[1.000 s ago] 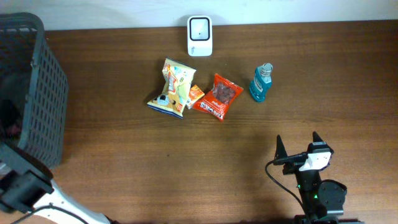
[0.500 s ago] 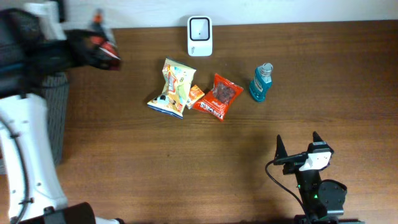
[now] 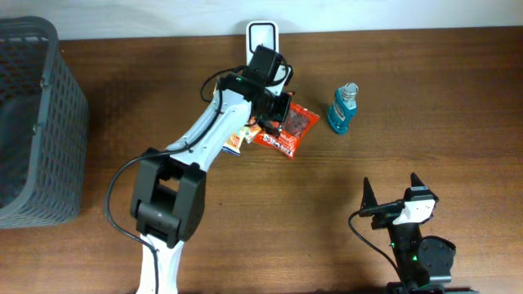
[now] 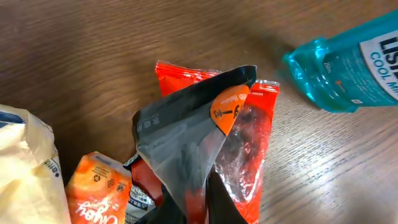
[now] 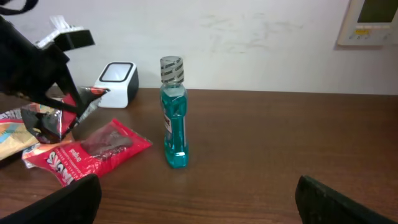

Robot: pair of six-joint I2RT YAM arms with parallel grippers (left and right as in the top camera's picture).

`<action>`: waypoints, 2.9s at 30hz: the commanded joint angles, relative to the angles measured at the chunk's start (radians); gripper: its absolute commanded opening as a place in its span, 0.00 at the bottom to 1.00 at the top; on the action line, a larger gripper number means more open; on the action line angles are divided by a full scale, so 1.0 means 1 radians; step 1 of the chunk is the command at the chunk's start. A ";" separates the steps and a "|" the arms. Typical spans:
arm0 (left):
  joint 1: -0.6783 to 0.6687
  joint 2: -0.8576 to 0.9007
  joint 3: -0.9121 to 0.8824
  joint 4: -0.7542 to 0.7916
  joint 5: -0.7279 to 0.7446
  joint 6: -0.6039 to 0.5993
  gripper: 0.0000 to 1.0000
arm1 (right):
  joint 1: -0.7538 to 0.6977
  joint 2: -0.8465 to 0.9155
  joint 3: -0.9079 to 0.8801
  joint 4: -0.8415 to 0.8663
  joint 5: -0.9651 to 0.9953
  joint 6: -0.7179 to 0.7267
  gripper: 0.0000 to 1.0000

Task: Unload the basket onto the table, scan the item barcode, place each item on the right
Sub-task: 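Drop a black-and-orange packet onto the red bag with left gripper, then retract the left arm and move the right gripper toward the mouthwash bottle, then grasp the blue mouthwash bottle with the right gripper and lift it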

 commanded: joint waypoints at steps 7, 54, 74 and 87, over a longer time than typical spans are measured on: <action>0.006 -0.014 0.011 -0.030 0.048 -0.002 0.92 | 0.005 -0.007 -0.007 -0.002 0.001 0.011 0.99; 0.517 -0.509 0.023 -0.731 -0.041 -0.182 0.99 | 0.005 0.048 0.147 0.504 -0.533 0.138 0.99; 0.517 -0.509 0.023 -0.731 -0.041 -0.182 0.99 | 0.006 1.075 0.939 -0.073 -0.695 0.529 0.98; 0.517 -0.509 0.023 -0.731 -0.041 -0.182 0.99 | 0.393 1.326 1.452 -0.967 -0.021 0.586 0.88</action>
